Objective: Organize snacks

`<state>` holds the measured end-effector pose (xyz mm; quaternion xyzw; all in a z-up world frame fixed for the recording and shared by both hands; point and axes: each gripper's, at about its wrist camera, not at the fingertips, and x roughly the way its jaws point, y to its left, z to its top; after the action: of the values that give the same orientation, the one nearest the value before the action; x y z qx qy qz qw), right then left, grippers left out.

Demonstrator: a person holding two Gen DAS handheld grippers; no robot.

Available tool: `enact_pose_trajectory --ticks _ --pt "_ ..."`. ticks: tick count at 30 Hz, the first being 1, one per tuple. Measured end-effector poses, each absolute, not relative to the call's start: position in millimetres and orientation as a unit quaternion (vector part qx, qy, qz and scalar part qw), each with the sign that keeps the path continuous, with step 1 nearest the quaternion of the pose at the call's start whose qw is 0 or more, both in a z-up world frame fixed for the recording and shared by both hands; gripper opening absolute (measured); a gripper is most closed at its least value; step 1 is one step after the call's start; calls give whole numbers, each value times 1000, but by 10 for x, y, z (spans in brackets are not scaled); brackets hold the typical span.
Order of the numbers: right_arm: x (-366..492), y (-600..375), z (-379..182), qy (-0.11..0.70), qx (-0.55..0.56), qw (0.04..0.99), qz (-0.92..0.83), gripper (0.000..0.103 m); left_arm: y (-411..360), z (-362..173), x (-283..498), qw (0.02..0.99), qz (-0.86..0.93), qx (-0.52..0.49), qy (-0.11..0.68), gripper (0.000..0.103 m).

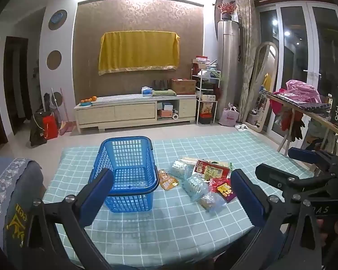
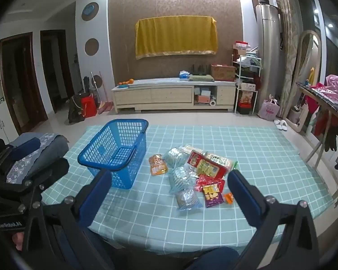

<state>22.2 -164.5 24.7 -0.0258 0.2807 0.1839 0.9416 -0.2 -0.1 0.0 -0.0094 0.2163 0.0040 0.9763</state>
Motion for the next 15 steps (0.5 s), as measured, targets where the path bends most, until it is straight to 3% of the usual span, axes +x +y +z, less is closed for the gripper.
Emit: enact_pose_trajectory --ticks 15 --pt "192 -1684 256 288 -21 938 190 103 23 -16 -14 974 2 -26 226 102"
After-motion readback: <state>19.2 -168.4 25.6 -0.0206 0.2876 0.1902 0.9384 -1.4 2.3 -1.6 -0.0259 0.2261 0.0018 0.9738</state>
